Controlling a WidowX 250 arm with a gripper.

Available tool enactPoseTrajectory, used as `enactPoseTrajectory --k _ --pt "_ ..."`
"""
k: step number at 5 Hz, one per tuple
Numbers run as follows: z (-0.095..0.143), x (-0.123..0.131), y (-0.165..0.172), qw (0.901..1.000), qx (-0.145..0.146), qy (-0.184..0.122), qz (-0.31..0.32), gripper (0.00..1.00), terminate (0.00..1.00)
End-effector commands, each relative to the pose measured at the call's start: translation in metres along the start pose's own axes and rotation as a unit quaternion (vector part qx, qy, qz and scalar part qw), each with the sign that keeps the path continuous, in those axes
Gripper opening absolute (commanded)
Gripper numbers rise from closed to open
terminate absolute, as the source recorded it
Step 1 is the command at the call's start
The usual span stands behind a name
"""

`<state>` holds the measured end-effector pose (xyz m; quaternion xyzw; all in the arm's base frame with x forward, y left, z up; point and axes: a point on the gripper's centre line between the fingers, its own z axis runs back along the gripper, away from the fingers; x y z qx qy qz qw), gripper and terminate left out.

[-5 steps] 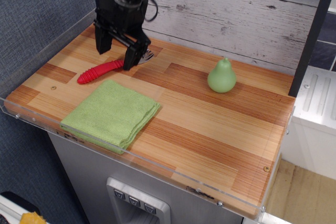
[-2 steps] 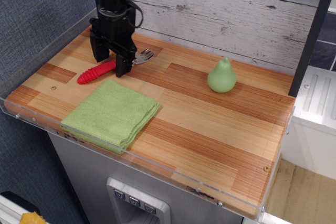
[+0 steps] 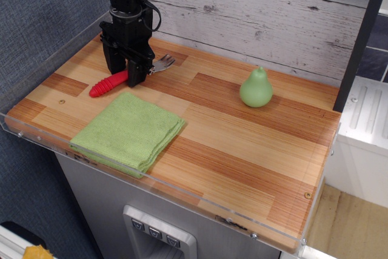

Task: Moved red fork to the bottom right of table

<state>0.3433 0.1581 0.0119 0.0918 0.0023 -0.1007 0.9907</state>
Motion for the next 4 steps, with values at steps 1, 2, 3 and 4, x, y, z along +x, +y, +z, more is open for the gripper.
enactPoseTrajectory --k 1,2,3,4 --pt "0.023 0.002 0.005 0.9994 0.029 -0.016 0.0 0.0 0.0" --pt "0.036 -0.001 0.008 0.9988 0.039 -0.028 0.011 0.0 0.0" --pt "0.049 -0.004 0.005 0.9972 0.066 -0.022 0.026 0.0 0.0" --pt "0.065 -0.009 -0.003 0.9953 0.082 -0.018 0.049 0.0 0.0"
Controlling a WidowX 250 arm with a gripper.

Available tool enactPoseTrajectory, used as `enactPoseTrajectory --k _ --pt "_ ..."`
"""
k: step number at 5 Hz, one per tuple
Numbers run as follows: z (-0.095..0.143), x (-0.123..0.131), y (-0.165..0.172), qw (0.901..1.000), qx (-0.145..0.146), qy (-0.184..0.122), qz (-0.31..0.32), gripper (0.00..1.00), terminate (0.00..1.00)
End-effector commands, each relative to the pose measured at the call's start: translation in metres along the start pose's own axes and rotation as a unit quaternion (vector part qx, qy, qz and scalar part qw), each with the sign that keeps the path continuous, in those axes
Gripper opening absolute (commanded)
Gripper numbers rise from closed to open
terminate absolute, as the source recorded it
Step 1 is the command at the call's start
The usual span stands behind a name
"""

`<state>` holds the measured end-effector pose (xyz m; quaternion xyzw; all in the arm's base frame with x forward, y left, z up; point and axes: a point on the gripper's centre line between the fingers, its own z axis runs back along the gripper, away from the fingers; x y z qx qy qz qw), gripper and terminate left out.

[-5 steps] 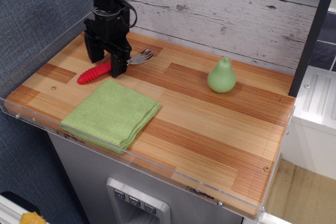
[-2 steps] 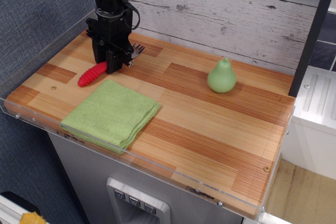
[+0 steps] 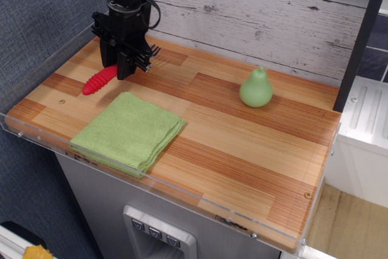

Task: Moved red fork to the bottom right of table

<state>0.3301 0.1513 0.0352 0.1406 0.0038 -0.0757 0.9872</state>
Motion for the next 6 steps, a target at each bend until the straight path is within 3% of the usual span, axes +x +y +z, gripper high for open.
enactPoseTrajectory --k 1,2,3,4,5,6 --pt "0.05 0.003 -0.007 0.9971 0.025 0.005 0.072 0.0 0.0" --pt "0.052 -0.005 -0.015 0.991 0.009 0.022 0.132 0.0 0.0" --pt "0.058 -0.02 -0.038 0.9829 -0.029 0.018 0.181 0.0 0.0" --pt "0.061 -0.033 -0.072 0.9756 -0.074 0.04 0.203 0.0 0.0" --pt "0.071 -0.036 -0.096 0.97 -0.082 0.033 0.226 0.0 0.0" --pt "0.072 -0.037 -0.125 0.9459 -0.094 0.059 0.305 0.0 0.0"
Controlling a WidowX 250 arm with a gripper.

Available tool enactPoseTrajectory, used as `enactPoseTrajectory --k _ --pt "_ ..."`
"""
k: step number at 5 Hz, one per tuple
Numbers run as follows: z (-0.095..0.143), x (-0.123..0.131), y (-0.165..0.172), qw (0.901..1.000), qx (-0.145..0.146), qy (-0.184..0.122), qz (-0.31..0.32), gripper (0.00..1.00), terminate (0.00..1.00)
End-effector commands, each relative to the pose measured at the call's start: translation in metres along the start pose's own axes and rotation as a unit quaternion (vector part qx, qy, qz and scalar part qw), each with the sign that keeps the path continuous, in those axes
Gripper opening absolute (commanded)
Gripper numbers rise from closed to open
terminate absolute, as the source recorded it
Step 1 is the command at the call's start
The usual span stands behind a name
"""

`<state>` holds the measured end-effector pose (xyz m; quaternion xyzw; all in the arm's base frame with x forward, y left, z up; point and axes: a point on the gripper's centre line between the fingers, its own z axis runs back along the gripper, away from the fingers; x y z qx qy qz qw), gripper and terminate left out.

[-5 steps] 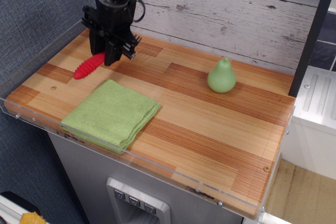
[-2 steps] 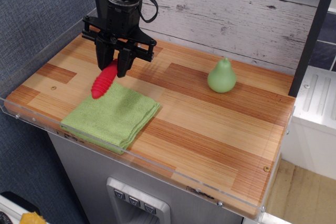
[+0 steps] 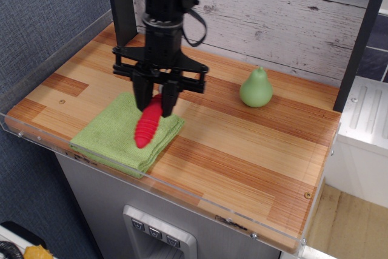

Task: Moved red fork to the bottom right of table

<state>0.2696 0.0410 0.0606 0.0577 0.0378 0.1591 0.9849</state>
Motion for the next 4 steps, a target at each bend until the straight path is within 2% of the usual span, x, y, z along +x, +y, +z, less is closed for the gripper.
enactPoseTrajectory --k 1,2,3,4 --pt "0.011 -0.021 -0.053 0.9912 -0.056 0.002 0.119 0.0 0.0" --pt "0.007 -0.031 -0.076 0.9807 -0.081 0.021 0.177 0.0 0.0" --pt "-0.002 -0.036 -0.088 0.9635 -0.111 0.037 0.24 0.0 0.0" --pt "-0.011 -0.038 -0.09 0.9335 -0.148 0.061 0.321 0.0 0.0"
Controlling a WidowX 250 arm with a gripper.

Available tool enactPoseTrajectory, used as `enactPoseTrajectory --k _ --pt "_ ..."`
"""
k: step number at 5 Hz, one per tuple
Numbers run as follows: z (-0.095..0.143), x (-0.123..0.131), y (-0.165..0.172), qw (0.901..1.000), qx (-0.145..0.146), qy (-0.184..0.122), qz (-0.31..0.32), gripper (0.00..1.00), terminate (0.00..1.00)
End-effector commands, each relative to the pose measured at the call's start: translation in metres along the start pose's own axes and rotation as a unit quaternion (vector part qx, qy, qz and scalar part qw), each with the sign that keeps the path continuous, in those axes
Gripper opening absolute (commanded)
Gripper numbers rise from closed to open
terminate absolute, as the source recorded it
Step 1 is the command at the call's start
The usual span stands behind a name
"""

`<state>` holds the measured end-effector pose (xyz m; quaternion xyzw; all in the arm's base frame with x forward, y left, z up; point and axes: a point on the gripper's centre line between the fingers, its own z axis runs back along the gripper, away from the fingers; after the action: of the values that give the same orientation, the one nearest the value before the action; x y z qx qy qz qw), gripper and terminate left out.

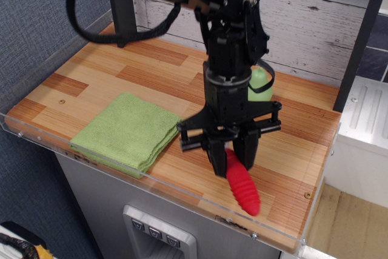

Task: Moved red fork to the bottom right of table

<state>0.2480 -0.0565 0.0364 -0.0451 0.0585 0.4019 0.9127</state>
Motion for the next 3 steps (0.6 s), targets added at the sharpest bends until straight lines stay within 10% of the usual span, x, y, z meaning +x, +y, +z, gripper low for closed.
enactPoseTrajectory --k 1,3 --pt "-0.011 0.008 -0.008 0.9845 -0.051 0.034 0.164 0.0 0.0" --pt "-0.032 0.007 -0.011 0.9741 -0.058 0.053 0.212 0.0 0.0"
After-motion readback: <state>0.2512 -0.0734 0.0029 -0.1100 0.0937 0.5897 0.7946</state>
